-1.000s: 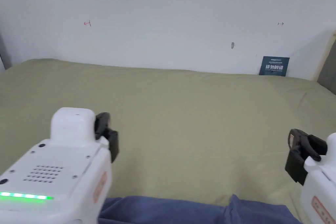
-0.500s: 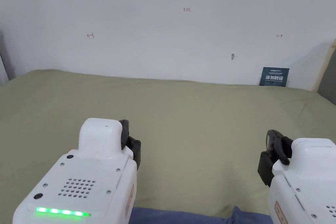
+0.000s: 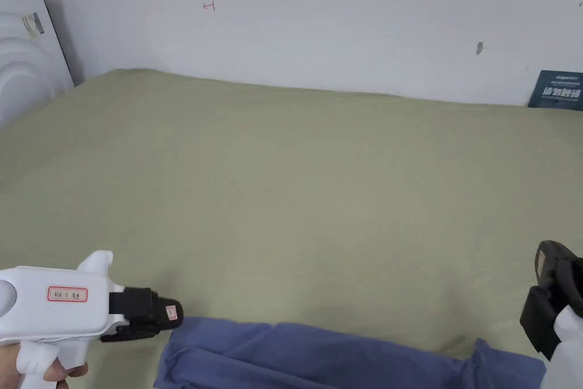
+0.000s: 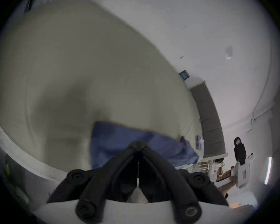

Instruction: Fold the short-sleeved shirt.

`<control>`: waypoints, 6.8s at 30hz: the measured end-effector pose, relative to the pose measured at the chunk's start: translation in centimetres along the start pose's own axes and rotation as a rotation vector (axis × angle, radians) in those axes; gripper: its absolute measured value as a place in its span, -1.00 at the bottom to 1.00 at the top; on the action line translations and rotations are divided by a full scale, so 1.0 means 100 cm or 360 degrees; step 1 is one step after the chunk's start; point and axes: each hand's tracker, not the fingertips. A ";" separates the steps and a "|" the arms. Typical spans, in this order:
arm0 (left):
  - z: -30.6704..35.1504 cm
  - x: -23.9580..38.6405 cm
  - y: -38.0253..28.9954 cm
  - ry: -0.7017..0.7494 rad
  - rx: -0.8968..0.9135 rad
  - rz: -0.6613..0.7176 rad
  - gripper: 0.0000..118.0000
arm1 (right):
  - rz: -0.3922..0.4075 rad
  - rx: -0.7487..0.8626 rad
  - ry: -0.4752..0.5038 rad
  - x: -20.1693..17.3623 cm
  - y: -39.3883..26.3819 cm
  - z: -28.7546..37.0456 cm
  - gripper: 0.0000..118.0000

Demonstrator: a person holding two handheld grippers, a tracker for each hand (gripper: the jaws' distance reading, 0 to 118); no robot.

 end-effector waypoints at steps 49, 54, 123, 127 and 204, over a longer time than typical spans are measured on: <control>0.050 0.045 0.004 0.0120 -0.0042 -0.0094 -0.87 | 0.0000 -0.0026 0.0058 0.017 0.016 0.000 -0.98; 0.018 0.122 -0.013 0.0207 -0.0097 -0.0355 -0.87 | -0.0015 -0.0030 0.0055 0.023 0.013 0.012 -0.98; -0.146 0.031 -0.039 -0.0571 -0.0522 0.0100 0.88 | -0.0039 -0.0367 0.0109 0.022 -0.026 0.004 -0.98; -0.165 0.035 -0.049 -0.0534 -0.0511 0.0038 0.62 | -0.0042 -0.0386 0.0099 0.023 -0.027 0.003 -0.98; -0.166 0.190 -0.108 -0.0336 -0.0515 -0.0386 -1.00 | -0.0490 -0.0652 0.0403 0.064 -0.058 -0.012 -0.98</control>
